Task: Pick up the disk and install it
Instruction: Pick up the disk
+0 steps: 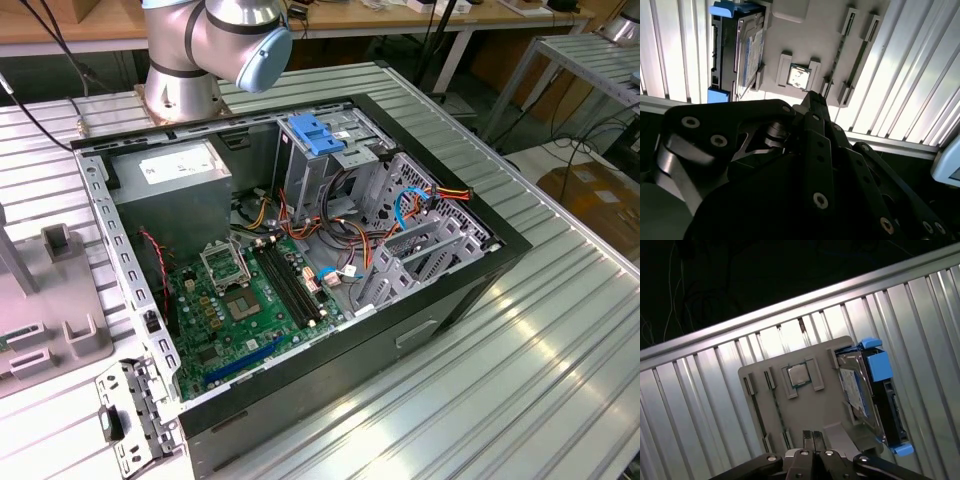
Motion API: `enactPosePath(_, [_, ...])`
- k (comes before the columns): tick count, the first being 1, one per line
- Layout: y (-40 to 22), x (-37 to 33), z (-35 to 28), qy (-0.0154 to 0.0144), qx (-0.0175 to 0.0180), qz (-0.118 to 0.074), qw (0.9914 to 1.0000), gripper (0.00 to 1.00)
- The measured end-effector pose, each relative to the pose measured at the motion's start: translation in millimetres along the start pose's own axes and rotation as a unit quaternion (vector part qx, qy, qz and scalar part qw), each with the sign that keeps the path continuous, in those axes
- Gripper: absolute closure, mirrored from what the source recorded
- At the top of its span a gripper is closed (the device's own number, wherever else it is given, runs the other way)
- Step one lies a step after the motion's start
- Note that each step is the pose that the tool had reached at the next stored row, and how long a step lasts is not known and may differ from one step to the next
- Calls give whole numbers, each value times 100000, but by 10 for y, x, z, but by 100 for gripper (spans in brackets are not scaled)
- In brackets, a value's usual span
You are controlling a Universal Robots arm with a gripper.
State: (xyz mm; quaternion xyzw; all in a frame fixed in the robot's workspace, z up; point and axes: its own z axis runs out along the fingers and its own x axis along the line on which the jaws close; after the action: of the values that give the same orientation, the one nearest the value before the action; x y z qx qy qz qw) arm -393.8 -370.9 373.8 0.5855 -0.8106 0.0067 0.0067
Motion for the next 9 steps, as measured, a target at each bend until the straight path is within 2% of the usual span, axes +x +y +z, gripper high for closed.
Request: enactPosePath(9, [0,0,0,-6,50,-2704,99963,89])
